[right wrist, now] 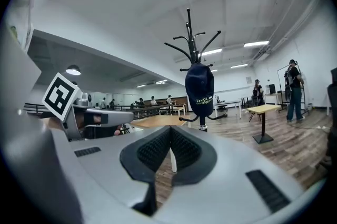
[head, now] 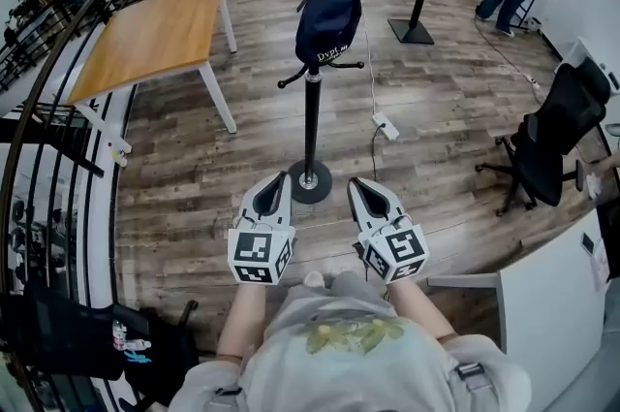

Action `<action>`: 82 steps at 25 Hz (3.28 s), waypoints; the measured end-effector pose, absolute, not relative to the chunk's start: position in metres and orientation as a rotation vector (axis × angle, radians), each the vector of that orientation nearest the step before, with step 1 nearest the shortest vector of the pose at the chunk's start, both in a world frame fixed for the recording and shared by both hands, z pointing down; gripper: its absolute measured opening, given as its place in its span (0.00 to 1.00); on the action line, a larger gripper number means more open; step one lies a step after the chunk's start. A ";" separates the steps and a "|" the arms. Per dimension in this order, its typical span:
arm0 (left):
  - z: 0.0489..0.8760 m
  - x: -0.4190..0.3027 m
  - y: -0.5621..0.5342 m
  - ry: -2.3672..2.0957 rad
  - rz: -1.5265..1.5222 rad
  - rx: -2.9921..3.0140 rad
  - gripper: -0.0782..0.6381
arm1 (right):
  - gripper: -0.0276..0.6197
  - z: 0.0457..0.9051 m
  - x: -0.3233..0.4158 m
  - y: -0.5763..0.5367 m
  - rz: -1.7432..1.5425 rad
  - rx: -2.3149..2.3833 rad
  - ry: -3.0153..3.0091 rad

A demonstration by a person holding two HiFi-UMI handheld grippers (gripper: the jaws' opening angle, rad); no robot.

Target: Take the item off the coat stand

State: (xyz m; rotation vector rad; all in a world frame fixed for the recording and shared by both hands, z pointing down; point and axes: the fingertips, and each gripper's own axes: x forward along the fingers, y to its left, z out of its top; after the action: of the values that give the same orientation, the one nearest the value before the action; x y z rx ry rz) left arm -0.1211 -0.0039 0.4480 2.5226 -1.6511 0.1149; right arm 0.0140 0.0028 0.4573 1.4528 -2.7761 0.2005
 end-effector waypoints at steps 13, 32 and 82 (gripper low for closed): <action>0.450 -0.131 -0.049 -1.640 0.113 2.524 0.13 | 0.06 0.459 0.016 -0.044 0.212 1.515 -2.733; 0.402 -0.115 -0.152 -1.652 0.091 2.652 0.13 | 0.09 0.416 0.028 -0.150 0.089 1.590 -2.781; 0.382 -0.090 -0.283 -1.732 0.217 2.630 0.36 | 0.29 0.393 0.017 -0.323 0.177 1.440 -2.835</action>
State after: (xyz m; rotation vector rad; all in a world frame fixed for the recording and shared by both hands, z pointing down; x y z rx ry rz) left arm -0.0902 -0.2828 0.3815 2.6302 -1.7316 0.2171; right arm 0.0169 -0.3230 0.3932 1.4397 -2.8349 0.1767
